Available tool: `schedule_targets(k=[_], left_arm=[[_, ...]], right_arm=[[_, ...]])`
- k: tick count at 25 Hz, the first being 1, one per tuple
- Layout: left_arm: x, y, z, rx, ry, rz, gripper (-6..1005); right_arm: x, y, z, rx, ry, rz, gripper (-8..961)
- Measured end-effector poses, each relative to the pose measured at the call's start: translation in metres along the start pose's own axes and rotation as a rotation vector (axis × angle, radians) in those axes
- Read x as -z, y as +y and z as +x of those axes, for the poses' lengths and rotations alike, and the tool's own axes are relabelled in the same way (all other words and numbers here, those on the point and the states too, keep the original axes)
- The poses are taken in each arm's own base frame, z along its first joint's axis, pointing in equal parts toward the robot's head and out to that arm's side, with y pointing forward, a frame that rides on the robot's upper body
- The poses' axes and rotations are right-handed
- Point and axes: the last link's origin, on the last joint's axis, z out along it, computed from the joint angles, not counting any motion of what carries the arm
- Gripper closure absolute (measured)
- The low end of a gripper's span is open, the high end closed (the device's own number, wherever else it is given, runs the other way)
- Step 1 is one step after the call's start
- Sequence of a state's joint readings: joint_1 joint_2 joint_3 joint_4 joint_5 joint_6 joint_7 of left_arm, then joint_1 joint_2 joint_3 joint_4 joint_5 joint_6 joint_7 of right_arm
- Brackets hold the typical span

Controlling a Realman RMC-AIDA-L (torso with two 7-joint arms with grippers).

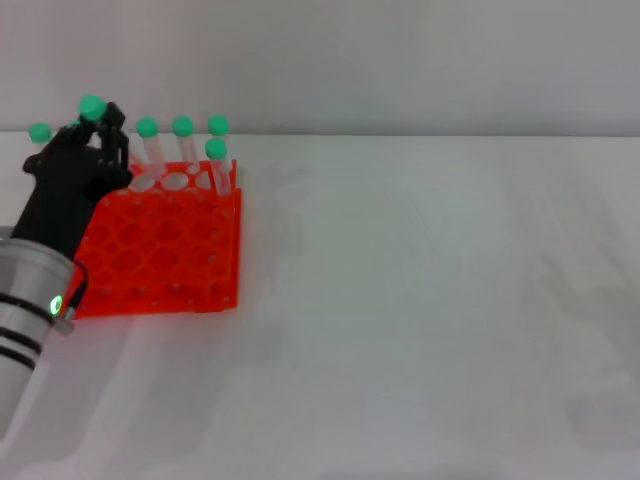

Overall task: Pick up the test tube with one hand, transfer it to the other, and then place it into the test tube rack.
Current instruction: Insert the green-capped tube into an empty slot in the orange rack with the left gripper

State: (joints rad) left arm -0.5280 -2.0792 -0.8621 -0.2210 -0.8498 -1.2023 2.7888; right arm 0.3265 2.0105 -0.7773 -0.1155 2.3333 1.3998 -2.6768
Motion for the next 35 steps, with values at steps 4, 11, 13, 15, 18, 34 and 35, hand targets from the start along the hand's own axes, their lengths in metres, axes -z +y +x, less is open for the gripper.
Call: schedule_targets(k=[4, 11, 13, 15, 18, 34, 35], left_arm=[[-0.008, 0.001, -0.002, -0.014, -0.029, -0.004, 800], [-0.016, 0.002, -0.007, -0.027, -0.076, -0.001, 799], [-0.02, 0.004, -0.008, -0.032, -0.09, -0.003, 799], [-0.023, 0.005, -0.009, -0.044, -0.101, -0.005, 799], [-0.026, 0.006, -0.01, -0.057, -0.115, -0.009, 799], [-0.04, 0.01, -0.014, -0.077, -0.175, -0.015, 799], [-0.04, 0.011, -0.015, -0.078, -0.179, -0.016, 799]], right_arm=[[0.0, -0.001, 0.001, -0.002, 0.003, 0.007, 196], [-0.001, -0.001, 0.0, -0.002, 0.001, 0.006, 196], [-0.002, 0.0, 0.0, -0.002, -0.001, 0.005, 196], [-0.003, 0.0, 0.0, -0.002, -0.002, 0.003, 197], [-0.003, 0.001, 0.0, 0.005, 0.0, -0.001, 197], [0.0, 0.001, 0.002, 0.006, 0.007, 0.004, 198], [0.0, 0.001, 0.002, 0.006, 0.007, 0.005, 198]])
